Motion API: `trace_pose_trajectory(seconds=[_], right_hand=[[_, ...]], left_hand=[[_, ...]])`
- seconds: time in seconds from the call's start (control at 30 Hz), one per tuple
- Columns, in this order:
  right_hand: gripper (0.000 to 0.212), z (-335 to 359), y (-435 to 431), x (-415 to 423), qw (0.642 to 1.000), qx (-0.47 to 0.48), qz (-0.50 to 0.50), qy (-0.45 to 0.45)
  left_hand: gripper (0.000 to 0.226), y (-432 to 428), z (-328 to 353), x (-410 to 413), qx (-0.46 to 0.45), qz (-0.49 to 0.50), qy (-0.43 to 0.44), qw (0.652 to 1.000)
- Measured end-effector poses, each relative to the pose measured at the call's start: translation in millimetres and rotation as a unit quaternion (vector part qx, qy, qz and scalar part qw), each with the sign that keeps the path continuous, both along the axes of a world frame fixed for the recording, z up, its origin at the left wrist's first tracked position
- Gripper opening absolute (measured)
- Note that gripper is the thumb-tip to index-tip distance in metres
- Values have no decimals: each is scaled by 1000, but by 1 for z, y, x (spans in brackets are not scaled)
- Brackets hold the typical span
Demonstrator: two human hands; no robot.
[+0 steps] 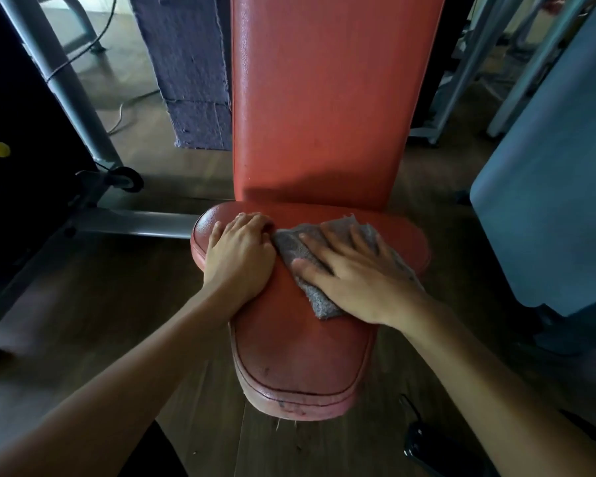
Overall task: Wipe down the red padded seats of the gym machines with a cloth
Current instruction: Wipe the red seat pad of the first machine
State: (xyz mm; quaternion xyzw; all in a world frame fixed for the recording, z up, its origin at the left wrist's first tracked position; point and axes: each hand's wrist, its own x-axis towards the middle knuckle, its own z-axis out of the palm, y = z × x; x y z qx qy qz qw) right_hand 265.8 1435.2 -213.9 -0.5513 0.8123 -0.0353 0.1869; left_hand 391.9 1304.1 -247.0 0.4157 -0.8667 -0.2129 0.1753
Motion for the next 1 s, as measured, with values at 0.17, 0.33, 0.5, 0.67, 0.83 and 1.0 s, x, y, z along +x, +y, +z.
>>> trace_pose_trajectory(seconds=[0.17, 0.33, 0.5, 0.67, 0.83, 1.0], right_hand=[[70, 5, 4, 3, 999, 27, -27, -5], [69, 2, 5, 7, 1000, -11, -20, 6], [65, 0, 5, 13, 998, -61, -15, -3], [57, 2, 6, 17, 997, -82, -12, -10], [49, 4, 6, 21, 993, -117, -16, -21], [44, 3, 5, 22, 985, -165, -36, -32]], left_hand=[[60, -1, -2, 1, 2, -2, -4, 1000], [48, 0, -1, 0, 6, 5, -2, 1000], [61, 2, 1, -1, 9, 2, -1, 1000], [61, 3, 1, 0, 11, 3, 0, 1000], [42, 4, 2, 0, 11, 8, -3, 1000], [39, 4, 4, 0, 12, 9, -6, 1000]])
